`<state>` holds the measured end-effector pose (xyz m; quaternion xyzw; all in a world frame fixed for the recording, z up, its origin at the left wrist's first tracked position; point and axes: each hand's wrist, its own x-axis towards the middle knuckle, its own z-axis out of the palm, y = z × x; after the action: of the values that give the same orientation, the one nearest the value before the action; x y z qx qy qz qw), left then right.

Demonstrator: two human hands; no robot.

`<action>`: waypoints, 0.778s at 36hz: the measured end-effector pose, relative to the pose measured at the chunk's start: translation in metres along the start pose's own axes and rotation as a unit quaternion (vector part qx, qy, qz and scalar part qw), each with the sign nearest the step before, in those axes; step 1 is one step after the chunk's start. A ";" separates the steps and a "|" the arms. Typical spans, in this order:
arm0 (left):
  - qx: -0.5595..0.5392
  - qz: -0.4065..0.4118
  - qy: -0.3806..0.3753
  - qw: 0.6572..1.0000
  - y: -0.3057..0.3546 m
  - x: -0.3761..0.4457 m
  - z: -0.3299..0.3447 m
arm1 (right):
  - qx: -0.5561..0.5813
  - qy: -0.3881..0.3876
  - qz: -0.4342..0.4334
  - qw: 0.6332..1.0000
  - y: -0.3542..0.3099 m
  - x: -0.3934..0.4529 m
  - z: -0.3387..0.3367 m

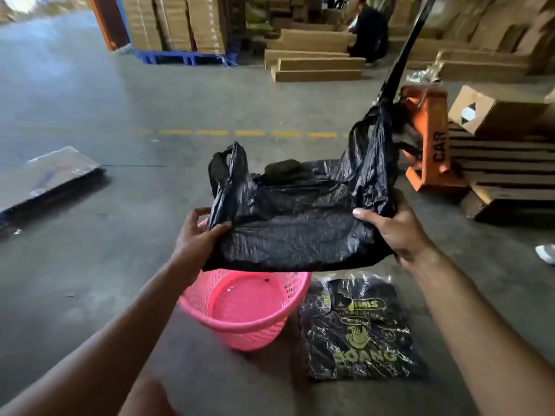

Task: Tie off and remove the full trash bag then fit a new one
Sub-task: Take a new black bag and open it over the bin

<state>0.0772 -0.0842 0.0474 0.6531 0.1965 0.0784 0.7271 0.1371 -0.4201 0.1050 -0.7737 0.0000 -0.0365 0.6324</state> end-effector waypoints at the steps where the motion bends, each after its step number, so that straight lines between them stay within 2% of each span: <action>1: 0.039 0.016 0.009 0.999 0.001 -0.001 -0.012 | -0.021 -0.004 -0.007 1.000 0.010 0.000 0.004; 4: 0.147 0.076 0.037 0.986 0.008 -0.011 -0.040 | -0.100 -0.030 -0.030 0.994 0.027 -0.007 0.028; 6: 0.248 0.112 0.065 0.960 0.012 -0.020 -0.053 | -0.182 -0.045 -0.042 0.981 0.031 -0.013 0.049; 10: 0.416 0.100 0.089 0.899 0.014 -0.023 -0.076 | -0.318 -0.094 -0.074 0.941 0.034 -0.019 0.088; 14: 0.525 0.042 0.043 0.849 0.011 -0.008 -0.080 | -0.350 -0.187 -0.013 0.918 0.041 -0.017 0.127; 18: 0.581 0.030 -0.005 0.813 -0.002 0.015 -0.066 | -0.370 -0.248 0.048 0.894 0.062 -0.006 0.162; 20: 0.607 0.018 -0.037 0.793 -0.010 0.024 -0.055 | -0.395 -0.262 0.107 0.874 0.075 0.000 0.176; 22: 0.626 0.003 -0.067 0.777 -0.019 0.033 -0.045 | -0.405 -0.265 0.127 0.866 0.091 0.003 0.188; 25: 0.653 -0.014 -0.070 0.754 -0.043 0.052 -0.044 | -0.470 -0.259 0.050 0.842 0.106 0.005 0.193; 28: 0.669 0.020 -0.030 0.742 -0.055 0.062 -0.044 | -0.564 -0.206 -0.062 0.798 0.102 -0.001 0.186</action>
<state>0.1084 -0.0284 -0.0210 0.9776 0.1636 -0.0780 0.1069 0.1511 -0.2579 -0.0317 -0.9811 -0.1575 0.0912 0.0661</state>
